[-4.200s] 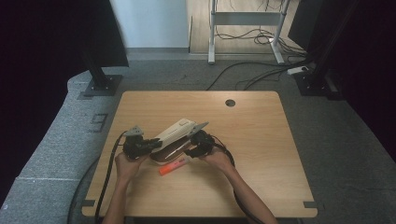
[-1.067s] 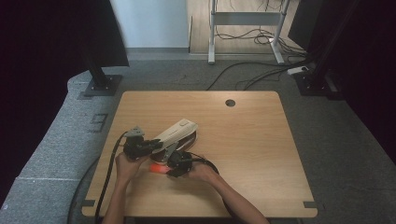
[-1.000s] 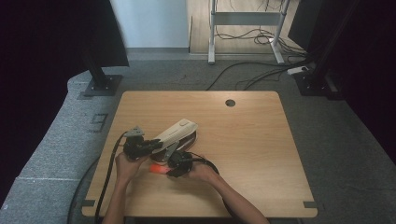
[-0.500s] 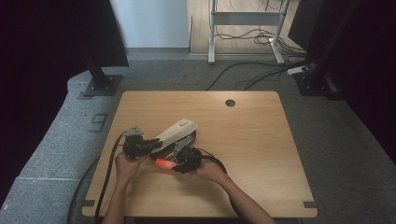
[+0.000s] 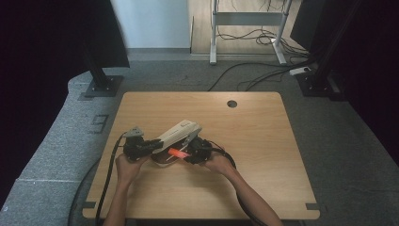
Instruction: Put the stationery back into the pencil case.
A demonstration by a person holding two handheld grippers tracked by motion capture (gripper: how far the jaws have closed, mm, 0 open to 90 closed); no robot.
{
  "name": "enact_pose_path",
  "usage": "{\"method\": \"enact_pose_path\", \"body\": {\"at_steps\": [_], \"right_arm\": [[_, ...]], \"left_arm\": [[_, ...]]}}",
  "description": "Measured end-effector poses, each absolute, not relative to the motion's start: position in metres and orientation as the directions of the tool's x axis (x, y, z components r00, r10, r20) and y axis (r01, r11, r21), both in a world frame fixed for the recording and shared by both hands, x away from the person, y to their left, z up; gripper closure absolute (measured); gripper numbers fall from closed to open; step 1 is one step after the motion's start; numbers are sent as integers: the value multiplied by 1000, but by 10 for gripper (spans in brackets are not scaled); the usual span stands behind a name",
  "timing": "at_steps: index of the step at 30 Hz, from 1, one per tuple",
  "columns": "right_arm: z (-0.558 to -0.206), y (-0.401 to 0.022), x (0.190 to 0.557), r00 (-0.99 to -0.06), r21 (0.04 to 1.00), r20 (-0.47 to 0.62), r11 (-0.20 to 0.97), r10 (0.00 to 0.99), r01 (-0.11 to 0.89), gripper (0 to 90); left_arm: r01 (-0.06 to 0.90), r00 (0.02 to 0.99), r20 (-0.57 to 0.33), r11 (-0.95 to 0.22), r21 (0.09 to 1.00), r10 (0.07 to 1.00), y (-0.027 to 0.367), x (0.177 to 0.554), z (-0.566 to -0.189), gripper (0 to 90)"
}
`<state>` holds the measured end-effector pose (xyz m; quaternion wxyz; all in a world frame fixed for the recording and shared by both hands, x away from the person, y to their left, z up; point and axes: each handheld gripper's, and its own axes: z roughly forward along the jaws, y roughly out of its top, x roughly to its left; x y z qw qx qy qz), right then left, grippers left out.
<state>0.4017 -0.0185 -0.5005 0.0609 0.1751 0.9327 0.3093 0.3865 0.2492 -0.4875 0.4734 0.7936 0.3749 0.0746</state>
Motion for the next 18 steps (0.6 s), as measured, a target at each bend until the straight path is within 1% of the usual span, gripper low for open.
{"method": "enact_pose_path", "body": {"at_steps": [4, 18], "right_arm": [[-501, -18, 408, -922, 591, -3, 745, 386, 310, 654], [-502, 0, 425, -919, 581, -56, 761, 391, 288, 653]], "left_arm": [[525, 708, -242, -267, 808, 663, 249, 386, -487, 768], [524, 713, -242, -271, 808, 658, 247, 385, -486, 768]]}}
